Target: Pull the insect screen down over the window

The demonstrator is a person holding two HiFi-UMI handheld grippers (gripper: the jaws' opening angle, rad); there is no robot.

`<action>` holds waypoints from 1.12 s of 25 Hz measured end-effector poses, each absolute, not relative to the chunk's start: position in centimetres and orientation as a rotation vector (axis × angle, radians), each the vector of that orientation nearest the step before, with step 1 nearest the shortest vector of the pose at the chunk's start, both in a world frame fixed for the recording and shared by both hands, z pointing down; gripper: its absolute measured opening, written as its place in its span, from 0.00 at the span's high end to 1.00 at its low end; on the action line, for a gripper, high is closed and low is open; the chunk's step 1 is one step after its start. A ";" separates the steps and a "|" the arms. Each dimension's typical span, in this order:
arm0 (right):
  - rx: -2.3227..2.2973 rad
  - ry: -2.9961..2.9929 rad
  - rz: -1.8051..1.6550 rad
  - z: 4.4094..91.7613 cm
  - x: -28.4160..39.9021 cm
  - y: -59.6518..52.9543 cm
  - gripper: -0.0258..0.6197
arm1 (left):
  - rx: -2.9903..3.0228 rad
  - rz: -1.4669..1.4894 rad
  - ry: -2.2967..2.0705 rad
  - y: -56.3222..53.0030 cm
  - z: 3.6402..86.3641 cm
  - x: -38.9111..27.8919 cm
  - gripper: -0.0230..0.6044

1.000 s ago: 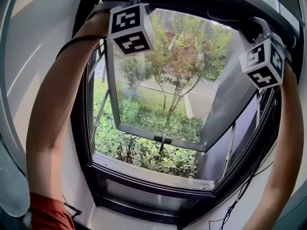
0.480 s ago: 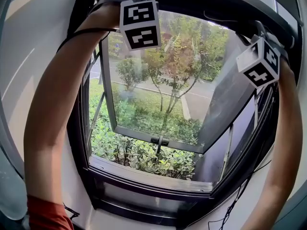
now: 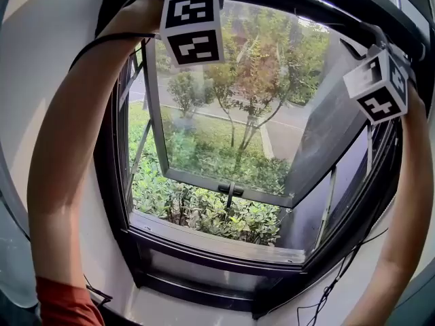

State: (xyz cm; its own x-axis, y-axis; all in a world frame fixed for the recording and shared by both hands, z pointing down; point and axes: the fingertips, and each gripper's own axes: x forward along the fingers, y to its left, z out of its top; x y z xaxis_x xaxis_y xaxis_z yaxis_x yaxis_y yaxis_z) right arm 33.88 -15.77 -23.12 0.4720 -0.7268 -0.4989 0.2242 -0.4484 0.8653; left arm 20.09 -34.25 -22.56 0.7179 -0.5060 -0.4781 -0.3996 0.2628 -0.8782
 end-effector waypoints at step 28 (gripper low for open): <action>1.629 -0.636 -1.138 -10.9 33.6 -15.7 0.68 | -1.416 -0.140 0.653 -33.8 -10.2 19.4 0.68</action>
